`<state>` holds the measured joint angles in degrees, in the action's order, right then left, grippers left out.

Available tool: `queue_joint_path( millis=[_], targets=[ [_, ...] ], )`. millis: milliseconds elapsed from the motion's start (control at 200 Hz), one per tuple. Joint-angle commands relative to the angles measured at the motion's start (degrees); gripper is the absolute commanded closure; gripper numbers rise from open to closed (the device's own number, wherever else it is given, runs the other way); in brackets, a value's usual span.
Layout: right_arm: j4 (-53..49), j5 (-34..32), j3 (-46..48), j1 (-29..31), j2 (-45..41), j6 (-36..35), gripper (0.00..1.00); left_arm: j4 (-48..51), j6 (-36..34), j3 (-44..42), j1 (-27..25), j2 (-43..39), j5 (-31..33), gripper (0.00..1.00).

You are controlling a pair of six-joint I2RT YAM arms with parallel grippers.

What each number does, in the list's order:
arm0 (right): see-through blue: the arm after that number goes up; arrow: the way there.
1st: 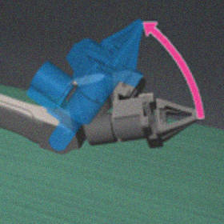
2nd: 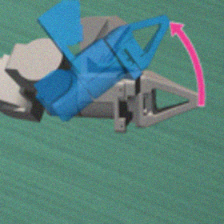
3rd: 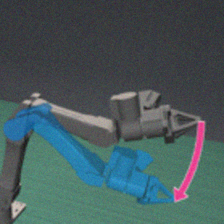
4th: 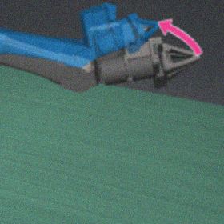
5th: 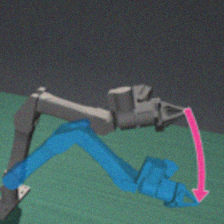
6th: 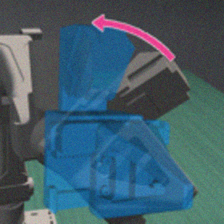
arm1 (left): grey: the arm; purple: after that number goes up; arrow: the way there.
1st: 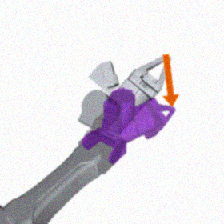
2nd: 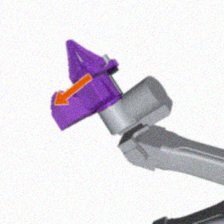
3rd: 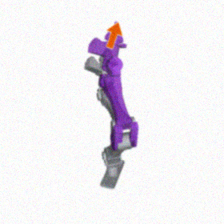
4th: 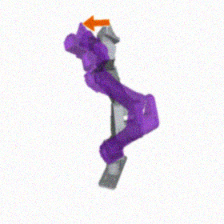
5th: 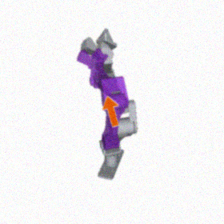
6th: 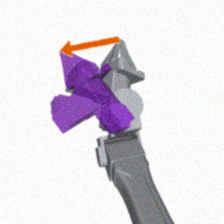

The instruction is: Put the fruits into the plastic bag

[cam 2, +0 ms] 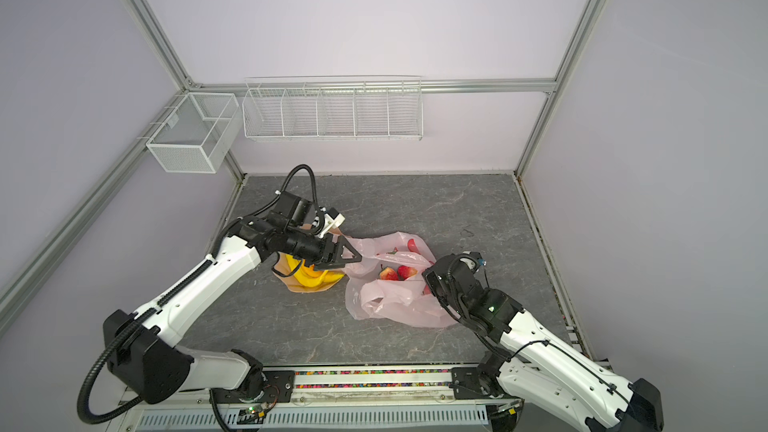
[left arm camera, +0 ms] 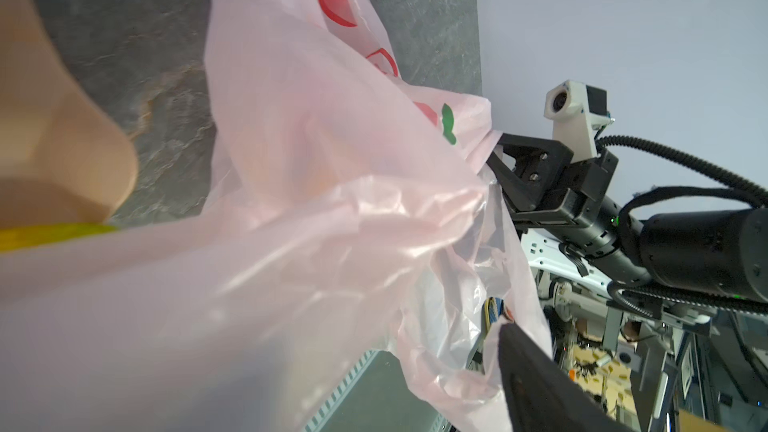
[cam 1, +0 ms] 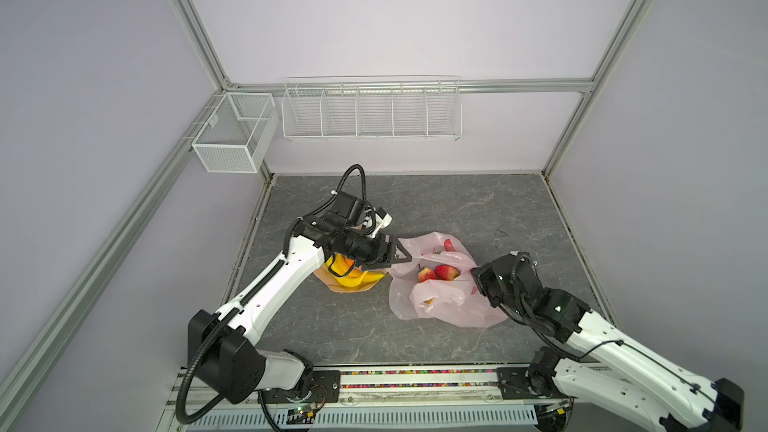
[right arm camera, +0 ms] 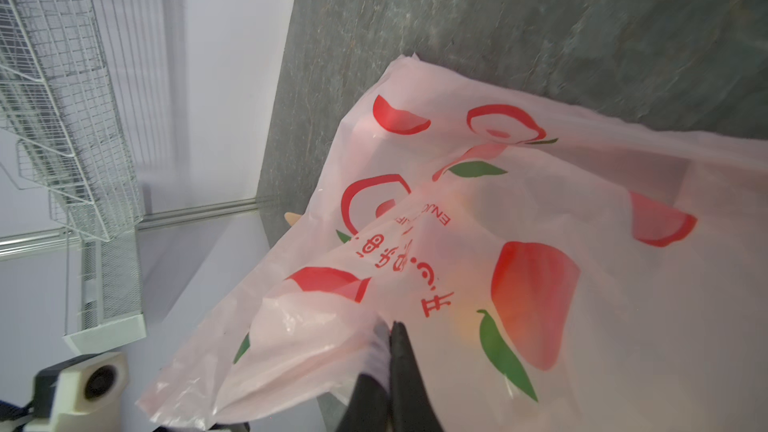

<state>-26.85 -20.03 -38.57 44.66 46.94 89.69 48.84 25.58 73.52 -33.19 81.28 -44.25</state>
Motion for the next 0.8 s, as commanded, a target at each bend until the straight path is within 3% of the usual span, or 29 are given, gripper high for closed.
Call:
queue_joint_path(
  millis=[0,170,375,630,800],
  targets=[
    [-6.43,-5.64,-2.68,-0.41,-0.52,-5.52,0.94,-8.63,0.31,3.85,-4.09,4.75,-5.28,0.22],
    [-9.22,-11.27,-3.44,-3.09,-3.54,-14.43,0.94,-12.95,-1.48,10.46,-9.80,12.52,-11.69,0.22],
    [-5.36,-6.91,-2.35,-10.25,-2.87,-21.03,0.94,-1.15,-11.04,16.14,-11.85,17.84,-13.56,0.22],
    [7.24,-3.24,1.20,-10.88,0.11,-23.06,0.94,4.30,-15.94,8.44,-12.07,16.17,-14.41,0.21],
    [12.14,-0.45,0.83,-10.97,1.69,-25.04,0.94,2.71,-15.30,0.53,-12.07,13.14,-15.88,0.20]
  ],
)
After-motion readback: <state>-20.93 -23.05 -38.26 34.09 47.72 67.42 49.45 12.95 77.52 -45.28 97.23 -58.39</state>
